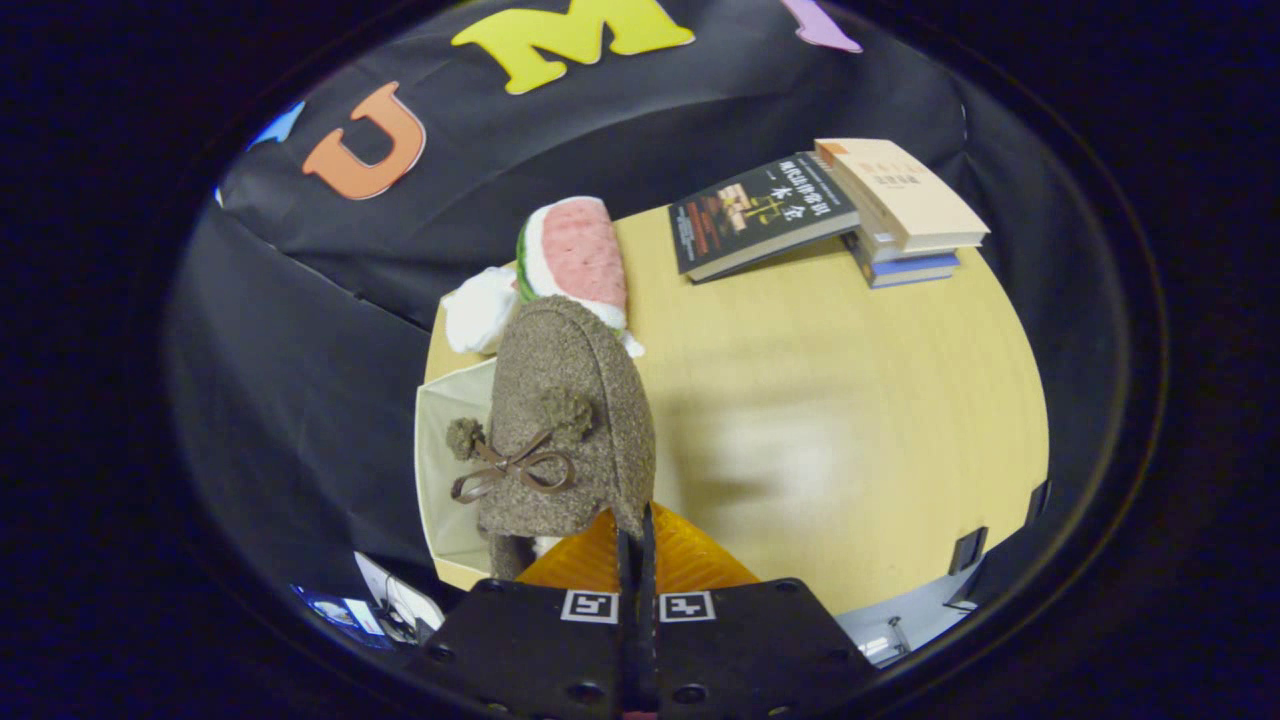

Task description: Open the storage box then place both shoes into the box .Put the left shoe in first, then the right shoe, with the right side of both shoes facing outward in a uniform manner.

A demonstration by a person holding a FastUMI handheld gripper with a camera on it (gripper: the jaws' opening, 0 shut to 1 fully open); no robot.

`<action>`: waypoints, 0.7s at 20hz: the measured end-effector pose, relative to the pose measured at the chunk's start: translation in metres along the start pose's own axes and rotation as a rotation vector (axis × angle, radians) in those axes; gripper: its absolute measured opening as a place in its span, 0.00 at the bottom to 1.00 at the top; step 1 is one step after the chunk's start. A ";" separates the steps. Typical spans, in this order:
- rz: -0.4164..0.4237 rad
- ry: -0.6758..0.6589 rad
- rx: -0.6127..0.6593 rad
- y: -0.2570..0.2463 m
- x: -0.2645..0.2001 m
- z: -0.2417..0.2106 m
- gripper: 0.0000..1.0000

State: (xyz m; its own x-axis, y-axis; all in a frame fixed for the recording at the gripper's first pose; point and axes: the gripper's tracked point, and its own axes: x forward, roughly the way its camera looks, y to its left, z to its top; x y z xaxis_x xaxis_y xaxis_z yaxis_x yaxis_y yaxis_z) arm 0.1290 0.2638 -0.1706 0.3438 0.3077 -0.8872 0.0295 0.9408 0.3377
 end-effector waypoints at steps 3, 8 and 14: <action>0.015 0.027 -0.035 0.053 0.024 -0.005 0.00; -0.023 0.038 -0.045 0.099 0.077 -0.014 0.00; -0.131 0.064 -0.002 0.096 0.128 -0.027 0.01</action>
State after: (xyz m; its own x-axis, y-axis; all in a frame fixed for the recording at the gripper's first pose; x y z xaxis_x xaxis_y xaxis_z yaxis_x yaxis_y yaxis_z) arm 0.1506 0.3972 -0.2605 0.2765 0.1909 -0.9419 0.0683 0.9737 0.2174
